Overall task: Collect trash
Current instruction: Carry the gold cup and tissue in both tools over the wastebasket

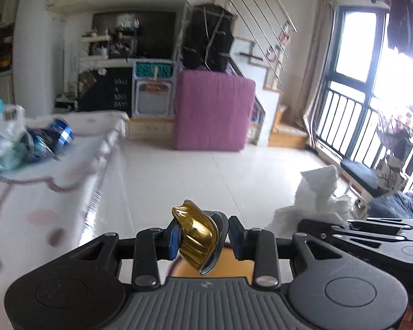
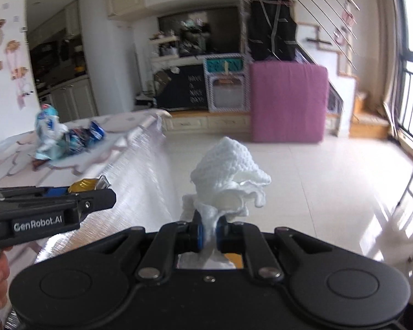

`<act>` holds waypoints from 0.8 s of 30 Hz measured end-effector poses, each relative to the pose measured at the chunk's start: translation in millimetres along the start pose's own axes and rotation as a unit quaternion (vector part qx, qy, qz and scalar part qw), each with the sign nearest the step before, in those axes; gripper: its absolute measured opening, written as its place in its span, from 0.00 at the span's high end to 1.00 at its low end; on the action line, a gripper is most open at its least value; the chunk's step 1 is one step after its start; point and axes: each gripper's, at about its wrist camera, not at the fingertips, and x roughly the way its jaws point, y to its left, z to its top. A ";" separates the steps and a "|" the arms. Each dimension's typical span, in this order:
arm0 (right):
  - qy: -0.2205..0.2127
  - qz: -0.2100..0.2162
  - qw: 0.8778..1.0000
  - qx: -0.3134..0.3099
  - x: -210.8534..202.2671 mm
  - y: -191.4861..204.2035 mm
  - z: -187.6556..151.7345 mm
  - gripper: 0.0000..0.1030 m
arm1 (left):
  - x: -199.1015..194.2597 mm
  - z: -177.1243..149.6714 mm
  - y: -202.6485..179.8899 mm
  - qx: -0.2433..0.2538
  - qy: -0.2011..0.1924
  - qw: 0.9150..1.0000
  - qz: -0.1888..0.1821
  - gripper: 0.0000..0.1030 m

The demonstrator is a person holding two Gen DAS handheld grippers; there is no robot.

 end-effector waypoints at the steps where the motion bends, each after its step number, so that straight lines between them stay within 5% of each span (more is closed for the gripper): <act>1: 0.006 -0.002 1.000 0.006 4.7 -5.2 -3.9 0.91 | 7.5 -4.0 -5.2 -0.001 0.008 1.000 -0.003 0.64; 8: 0.056 -0.016 0.998 0.022 43.8 -30.7 -33.4 0.91 | 61.3 -32.8 -23.1 -0.005 0.066 0.998 -0.015 0.64; 24: 0.195 -0.008 0.979 0.053 145.1 -69.8 -75.1 0.91 | 178.6 -99.3 4.8 -0.043 0.196 0.979 -0.027 0.64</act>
